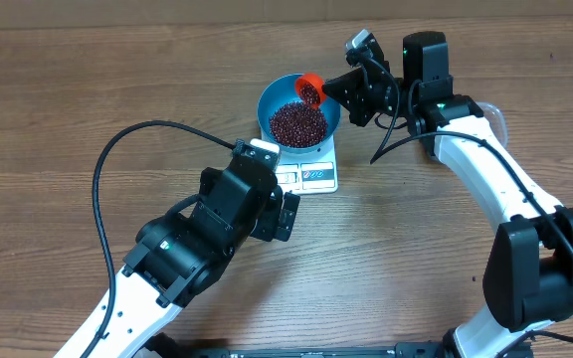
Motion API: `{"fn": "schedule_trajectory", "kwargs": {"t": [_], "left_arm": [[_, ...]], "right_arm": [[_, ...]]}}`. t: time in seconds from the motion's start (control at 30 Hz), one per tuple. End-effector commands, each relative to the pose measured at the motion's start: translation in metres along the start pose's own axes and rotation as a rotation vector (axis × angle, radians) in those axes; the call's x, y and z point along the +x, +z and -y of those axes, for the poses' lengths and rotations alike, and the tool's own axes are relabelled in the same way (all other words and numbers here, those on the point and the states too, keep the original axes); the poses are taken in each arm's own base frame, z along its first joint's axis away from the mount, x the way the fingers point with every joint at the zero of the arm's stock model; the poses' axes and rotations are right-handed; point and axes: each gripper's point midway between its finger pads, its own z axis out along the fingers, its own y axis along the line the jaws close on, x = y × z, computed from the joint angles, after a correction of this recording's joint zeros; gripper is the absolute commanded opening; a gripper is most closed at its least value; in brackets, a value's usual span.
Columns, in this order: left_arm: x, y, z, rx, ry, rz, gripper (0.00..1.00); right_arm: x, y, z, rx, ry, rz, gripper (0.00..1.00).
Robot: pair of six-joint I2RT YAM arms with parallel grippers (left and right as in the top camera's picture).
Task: Scoop item into bowl and weigh 150g on scale
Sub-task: 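Tip the red scoop over the blue bowl to pour beans in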
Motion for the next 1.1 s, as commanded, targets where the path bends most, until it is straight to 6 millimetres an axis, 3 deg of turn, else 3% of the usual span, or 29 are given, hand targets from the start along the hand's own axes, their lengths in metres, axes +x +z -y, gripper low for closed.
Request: {"fn": "schedule_trajectory", "kwargs": {"t": [0.0, 0.7, 1.07], "left_arm": [[0.0, 0.002, 0.001, 0.003, 0.019, -0.004, 1.0], [0.0, 0.002, 0.001, 0.003, 0.019, -0.004, 1.0], [0.0, 0.002, 0.001, 0.003, 0.019, -0.004, 0.99]], "right_arm": [[-0.007, 0.0, 0.001, 0.004, -0.058, 0.011, 0.04], [0.005, 0.0, -0.002, -0.015, -0.436, -0.031, 0.04], [0.002, 0.0, -0.002, -0.011, -0.506, -0.019, 0.04]]}}
